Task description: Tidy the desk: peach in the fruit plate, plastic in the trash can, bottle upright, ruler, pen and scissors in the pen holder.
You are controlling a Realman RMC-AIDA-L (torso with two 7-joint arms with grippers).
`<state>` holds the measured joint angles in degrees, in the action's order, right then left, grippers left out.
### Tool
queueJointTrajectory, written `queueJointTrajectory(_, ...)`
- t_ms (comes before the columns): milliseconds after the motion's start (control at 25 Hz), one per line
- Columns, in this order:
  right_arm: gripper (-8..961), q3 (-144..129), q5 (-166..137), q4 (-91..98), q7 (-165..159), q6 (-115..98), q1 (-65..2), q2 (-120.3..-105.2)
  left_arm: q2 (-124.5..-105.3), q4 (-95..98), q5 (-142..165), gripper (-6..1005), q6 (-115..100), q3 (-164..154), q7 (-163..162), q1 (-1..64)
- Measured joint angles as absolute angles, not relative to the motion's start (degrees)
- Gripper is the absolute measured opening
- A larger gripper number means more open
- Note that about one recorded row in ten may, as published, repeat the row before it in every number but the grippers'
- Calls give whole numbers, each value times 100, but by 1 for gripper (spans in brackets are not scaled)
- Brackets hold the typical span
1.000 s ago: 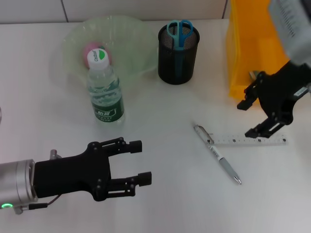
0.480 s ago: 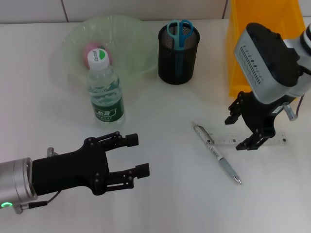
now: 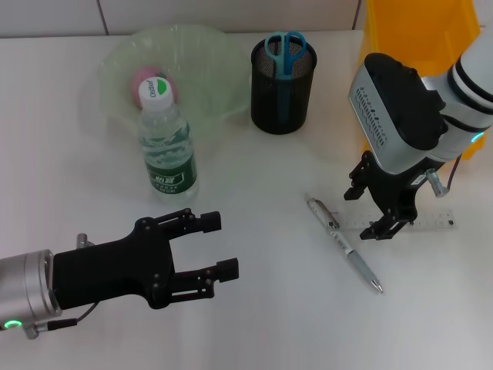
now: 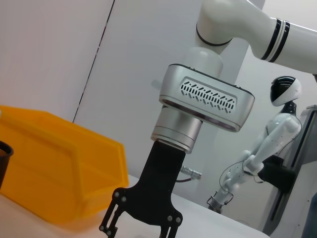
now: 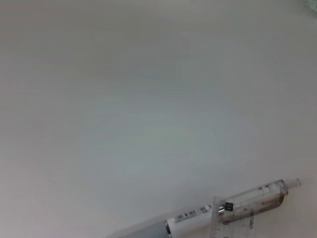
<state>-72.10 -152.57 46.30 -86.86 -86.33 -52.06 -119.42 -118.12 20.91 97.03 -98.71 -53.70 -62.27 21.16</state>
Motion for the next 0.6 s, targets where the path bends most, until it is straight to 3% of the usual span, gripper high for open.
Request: queueJointTrajectory(600, 661, -7374, -15257, 4429, -8763, -8423, -5271, -11953, -11819, 2091, 9703, 802, -9743, -5370, -6232, 2133)
